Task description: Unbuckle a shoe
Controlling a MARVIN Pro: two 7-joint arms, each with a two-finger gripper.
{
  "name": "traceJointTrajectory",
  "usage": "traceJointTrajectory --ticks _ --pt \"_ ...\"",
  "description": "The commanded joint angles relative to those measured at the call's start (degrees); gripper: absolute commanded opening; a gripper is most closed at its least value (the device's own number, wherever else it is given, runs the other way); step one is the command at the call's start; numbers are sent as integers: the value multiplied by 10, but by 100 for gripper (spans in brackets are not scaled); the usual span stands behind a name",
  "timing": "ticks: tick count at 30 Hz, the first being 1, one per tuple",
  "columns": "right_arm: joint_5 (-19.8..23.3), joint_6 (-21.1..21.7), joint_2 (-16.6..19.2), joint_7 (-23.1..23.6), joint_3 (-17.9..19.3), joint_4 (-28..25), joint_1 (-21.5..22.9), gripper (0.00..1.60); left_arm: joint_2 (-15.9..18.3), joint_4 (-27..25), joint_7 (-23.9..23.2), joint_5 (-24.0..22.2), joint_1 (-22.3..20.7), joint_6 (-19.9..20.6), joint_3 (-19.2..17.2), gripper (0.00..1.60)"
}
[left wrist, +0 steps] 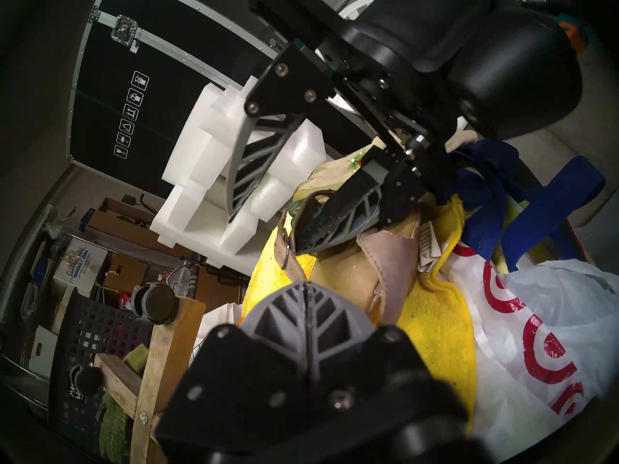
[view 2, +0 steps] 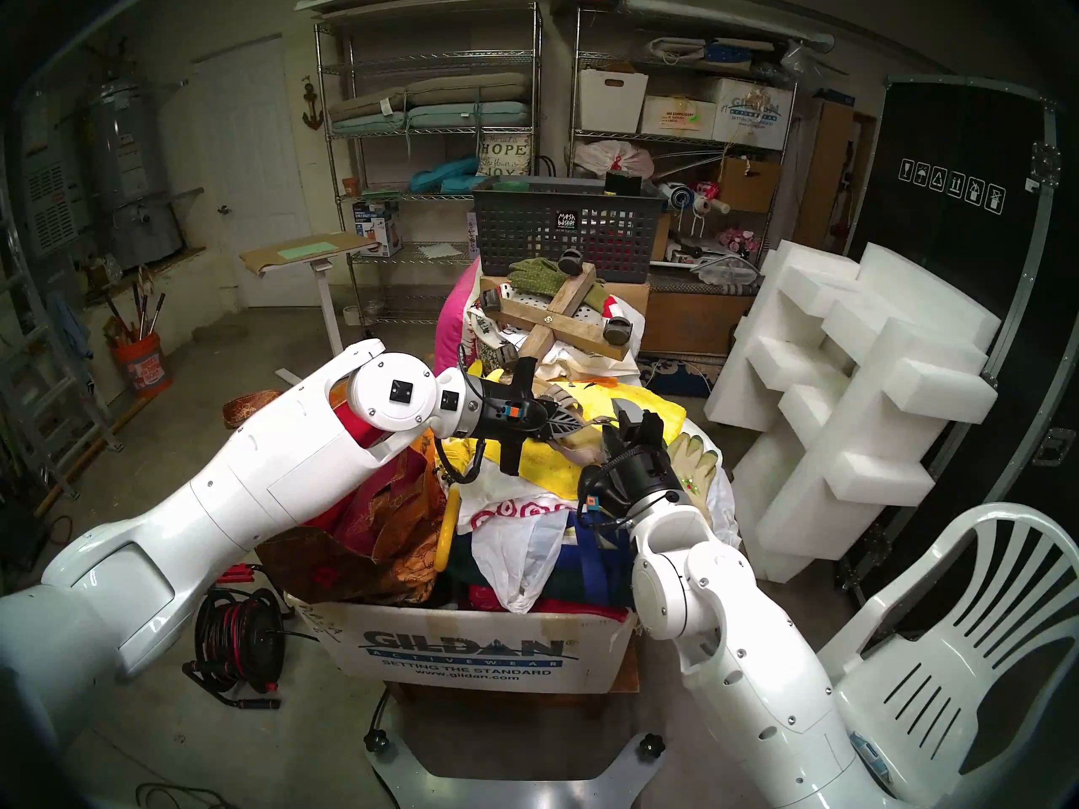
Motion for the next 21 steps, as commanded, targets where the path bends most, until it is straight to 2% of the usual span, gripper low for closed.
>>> traceJointTrajectory --ticks 1,13,21 --pt "3 23 -6 20 15 -4 4 120 7 -8 0 -1 -6 1 -8 0" --pt "4 39 -19 39 18 -4 11 116 31 -25 3 -9 2 5 -13 0" --pt "5 50 -32 52 23 -6 19 104 49 -38 7 -15 10 10 -16 0"
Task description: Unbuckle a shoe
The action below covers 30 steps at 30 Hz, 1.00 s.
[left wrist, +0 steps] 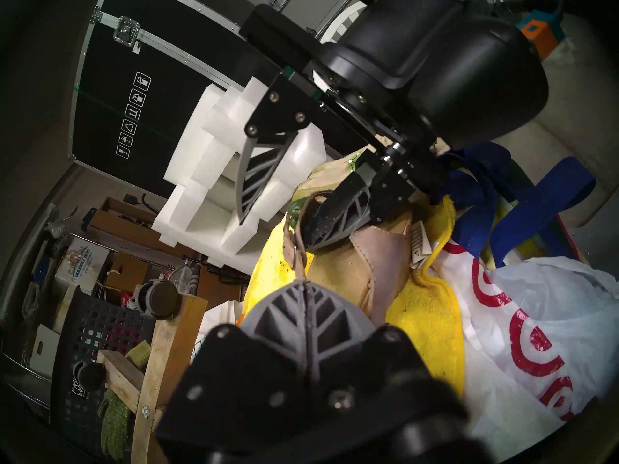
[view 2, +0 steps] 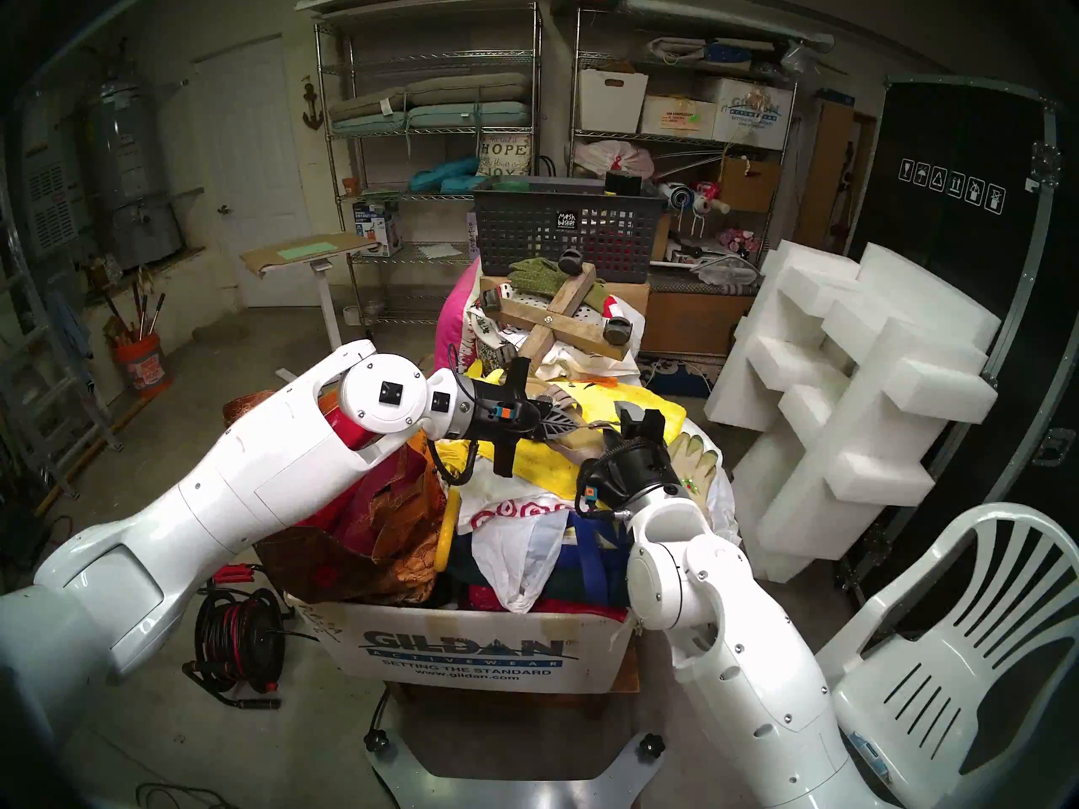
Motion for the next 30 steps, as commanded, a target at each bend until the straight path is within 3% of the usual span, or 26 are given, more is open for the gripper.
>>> traceJointTrajectory --ticks 1,10,20,25,30 --pt "-1 24 -9 5 19 3 14 103 27 -13 3 -3 3 2 -15 0" --pt "-2 30 -20 17 23 5 22 113 50 -33 6 -9 7 8 -20 0" --pt "-5 32 -26 25 24 5 27 109 74 -55 10 -16 21 17 -25 0" --pt "-6 30 -24 29 23 -3 20 115 70 -57 14 -21 21 14 -27 0" --pt "-7 25 -21 30 18 -13 12 118 52 -62 11 -54 7 16 -45 5"
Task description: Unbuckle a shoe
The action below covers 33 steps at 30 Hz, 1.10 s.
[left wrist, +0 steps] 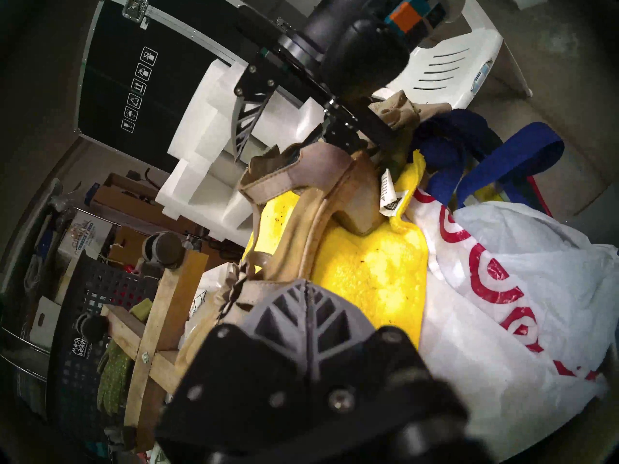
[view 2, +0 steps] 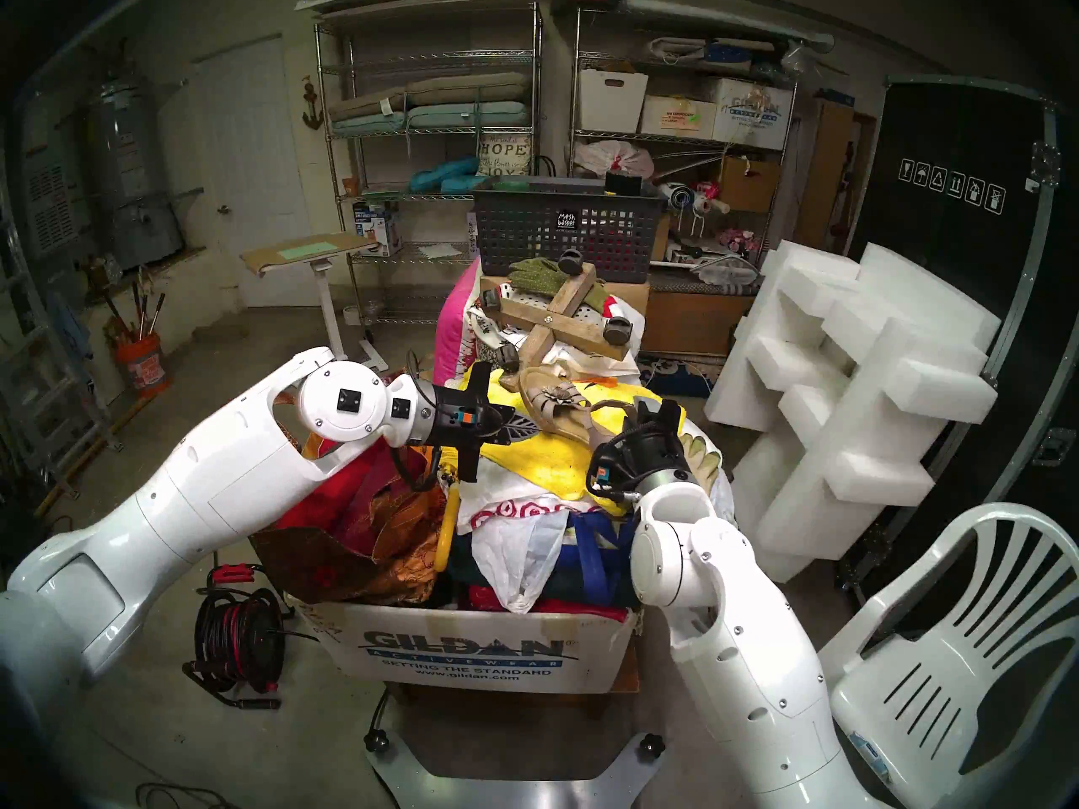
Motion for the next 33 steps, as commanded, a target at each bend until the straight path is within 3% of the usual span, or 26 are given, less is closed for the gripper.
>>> traceJointTrajectory --ticks 1,14,16,18,30,33 --pt "-1 -7 2 -3 -8 -21 -8 119 -21 -17 1 -36 -24 -2 -29 8" --pt "-7 -12 1 -5 -20 -31 -22 123 -65 15 -39 -55 -64 5 -17 19" --pt "-8 -12 1 -5 -20 -33 -24 122 -73 26 -43 -53 -66 4 -13 38" --pt "-9 -13 1 -4 -21 -34 -26 122 -80 37 -44 -51 -68 1 -9 45" --pt "-12 -18 -1 -6 -22 -36 -29 124 -112 78 -55 -47 -84 -10 3 55" --pt "-12 -19 -2 -6 -22 -35 -29 122 -116 84 -56 -46 -87 -12 5 68"
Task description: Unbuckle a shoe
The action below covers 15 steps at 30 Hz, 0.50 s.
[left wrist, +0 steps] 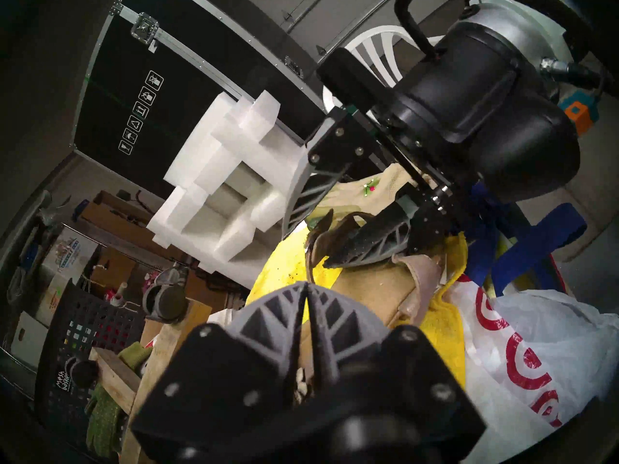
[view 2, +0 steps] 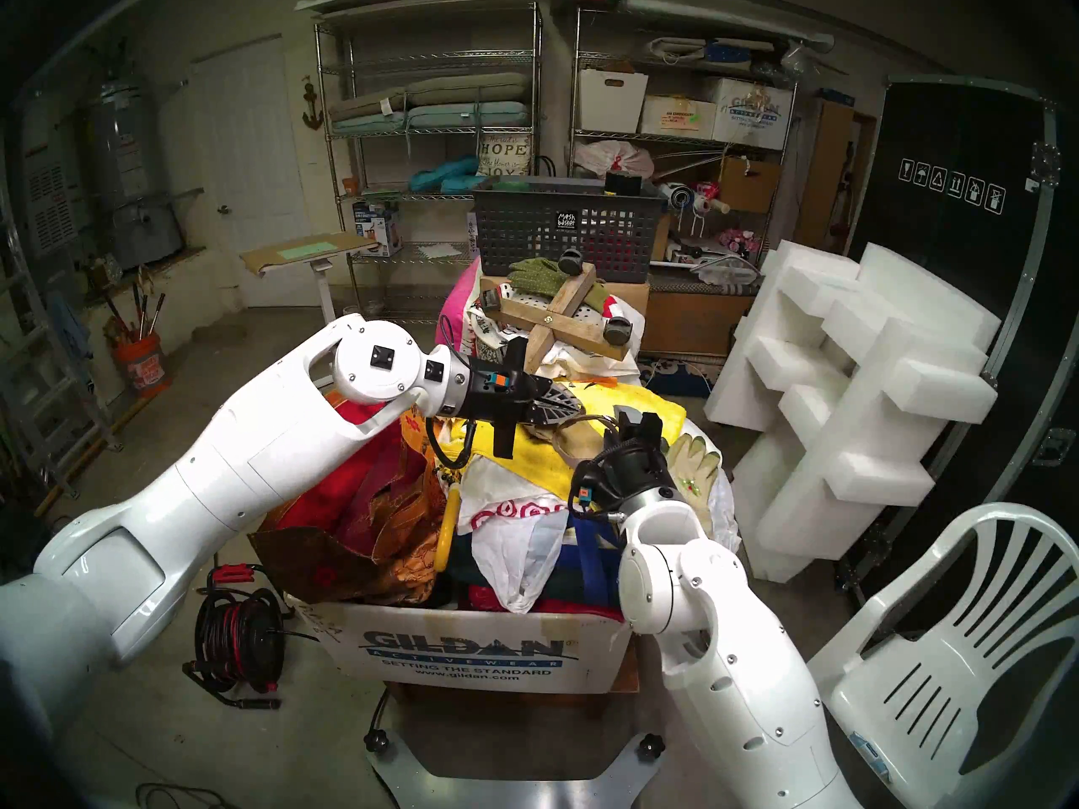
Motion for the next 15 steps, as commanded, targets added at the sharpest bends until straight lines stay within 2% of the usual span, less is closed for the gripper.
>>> traceJointTrajectory --ticks 1,15 --pt "1 -2 -2 -2 0 -6 6 122 -26 7 3 4 -24 -8 -1 68" --pt "0 -4 -3 -3 1 -5 9 124 -33 33 -7 7 -30 -15 10 72"
